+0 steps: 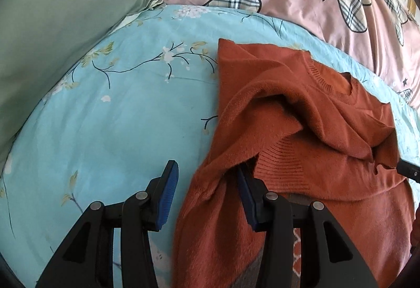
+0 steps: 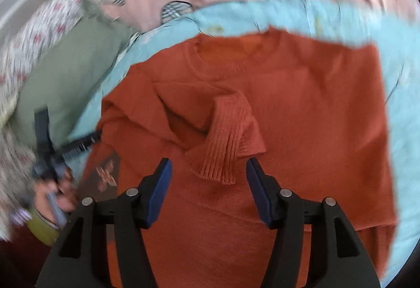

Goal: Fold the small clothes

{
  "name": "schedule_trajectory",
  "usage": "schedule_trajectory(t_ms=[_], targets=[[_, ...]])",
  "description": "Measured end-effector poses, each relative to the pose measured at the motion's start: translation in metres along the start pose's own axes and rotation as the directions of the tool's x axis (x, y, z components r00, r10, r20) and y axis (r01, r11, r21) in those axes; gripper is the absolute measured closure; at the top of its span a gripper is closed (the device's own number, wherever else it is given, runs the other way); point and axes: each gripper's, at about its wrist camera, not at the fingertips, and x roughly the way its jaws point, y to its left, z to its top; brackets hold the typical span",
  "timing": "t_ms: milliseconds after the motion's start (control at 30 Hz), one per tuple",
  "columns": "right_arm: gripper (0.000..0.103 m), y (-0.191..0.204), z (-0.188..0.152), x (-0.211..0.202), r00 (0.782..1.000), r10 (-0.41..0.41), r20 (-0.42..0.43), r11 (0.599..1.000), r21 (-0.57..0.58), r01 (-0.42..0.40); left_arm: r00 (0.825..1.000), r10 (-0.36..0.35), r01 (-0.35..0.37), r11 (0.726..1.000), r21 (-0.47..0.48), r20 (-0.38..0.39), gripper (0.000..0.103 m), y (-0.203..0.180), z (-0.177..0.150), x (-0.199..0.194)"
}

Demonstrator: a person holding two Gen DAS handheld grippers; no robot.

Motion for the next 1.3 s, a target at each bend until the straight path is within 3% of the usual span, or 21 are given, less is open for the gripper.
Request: schedule_trajectory(t_ms=[33,67,100,167,233,267,333,367,433,467,533,633,667,733,833,900,967,1033,1133,1233,1300], targets=[[0.062,-0.003,-0.001,0.002,1.0,0.015,-0.004,0.999,0.028,-0.015,1.0,0.004,-0.004,1.0,0.001,-0.003,0.057,-0.001,0.001,0.002],[0.087,-0.009,-0.001,0.005,0.999,0.041,-0.007,0.996,0.076,-0.04,1.0,0.006,-0.006,1.0,0.001,-0.004,0.057,-0.001,0.002,0.004],[0.094,-0.014,-0.002,0.004,0.997,0.076,0.002,0.99,0.121,-0.076,1.0,0.007,-0.007,1.0,0.0,-0.003,0.057,-0.001,0.003,0.005],[0.094,-0.015,-0.004,-0.011,0.988,0.144,0.046,0.974,0.17,-0.15,1.0,0.006,-0.006,1.0,-0.008,0.001,0.057,0.002,0.004,0.006],[0.095,-0.012,-0.006,-0.03,0.961,0.259,0.099,0.935,0.225,-0.275,1.0,0.007,-0.007,1.0,-0.021,0.005,0.057,0.006,0.006,0.007],[0.095,-0.012,-0.008,-0.044,0.917,0.37,0.149,0.876,0.273,-0.397,1.0,0.008,-0.007,1.0,-0.026,0.005,0.057,0.008,0.006,0.008],[0.095,-0.011,-0.009,-0.068,0.845,0.478,0.239,0.785,0.315,-0.533,1.0,0.004,-0.004,0.999,-0.039,0.004,0.057,0.011,0.007,0.009],[0.095,-0.014,-0.009,-0.077,0.823,0.496,0.278,0.755,0.329,-0.567,1.0,0.006,-0.006,0.999,-0.047,0.006,0.055,0.014,0.007,0.01],[0.095,-0.024,-0.006,-0.093,0.806,0.478,0.35,0.719,0.371,-0.587,1.0,0.013,-0.013,0.998,-0.06,0.008,0.055,0.017,0.008,0.01],[0.095,-0.034,-0.007,-0.099,0.812,0.437,0.385,0.71,0.406,-0.575,1.0,0.012,-0.012,0.998,-0.068,0.008,0.055,0.019,0.008,0.01],[0.095,-0.055,-0.008,-0.103,0.856,0.311,0.413,0.732,0.47,-0.492,1.0,0.007,-0.007,0.997,-0.073,0.011,0.055,0.021,0.008,0.01],[0.091,-0.084,-0.012,-0.096,0.903,0.163,0.398,0.726,0.572,-0.383,1.0,0.023,-0.022,0.997,-0.072,0.016,0.055,0.022,0.008,0.009],[0.091,-0.091,-0.012,-0.095,0.929,0.072,0.364,0.755,0.589,-0.289,1.0,0.027,-0.026,0.996,-0.082,0.016,0.055,0.024,0.008,0.009],[0.091,-0.097,-0.013,-0.099,0.945,-0.029,0.327,0.804,0.569,-0.172,1.0,0.017,-0.016,0.995,-0.1,0.006,0.054,0.028,0.008,0.01],[0.089,-0.083,-0.013,-0.098,0.963,-0.066,0.262,0.899,0.433,-0.056,1.0,-0.006,0.005,0.996,-0.084,-0.016,0.053,0.03,0.007,0.004],[0.072,-0.068,-0.014,-0.093,0.975,-0.109,0.192,0.954,0.297,0.049,0.999,-0.044,0.043,0.998,-0.044,-0.017,0.055,0.028,0.005,-0.007],[0.064,-0.06,-0.019,-0.086,0.984,-0.125,0.125,0.979,0.176,0.102,0.993,-0.115,0.115,0.993,-0.017,0.0,0.055,0.027,0.007,-0.022],[0.063,-0.069,-0.027,-0.079,0.992,-0.107,0.072,0.982,0.164,0.094,0.988,-0.152,0.152,0.988,0.003,0.037,0.054,0.025,0.018,-0.034],[0.063,-0.08,-0.026,-0.068,0.996,-0.077,0.047,0.977,0.205,0.066,0.988,-0.142,0.141,0.99,0.025,0.059,0.046,0.018,0.039,-0.03],[0.063,-0.09,-0.025,-0.054,0.997,-0.072,0.022,0.963,0.261,0.064,0.993,-0.113,0.111,0.991,0.071,0.028,0.046,0.003,0.065,0.0],[0.063,-0.093,-0.024,-0.048,0.999,-0.048,0.017,0.957,0.289,0.041,0.991,-0.132,0.132,0.989,0.071,-0.004,0.046,-0.002,0.08,0.019]])
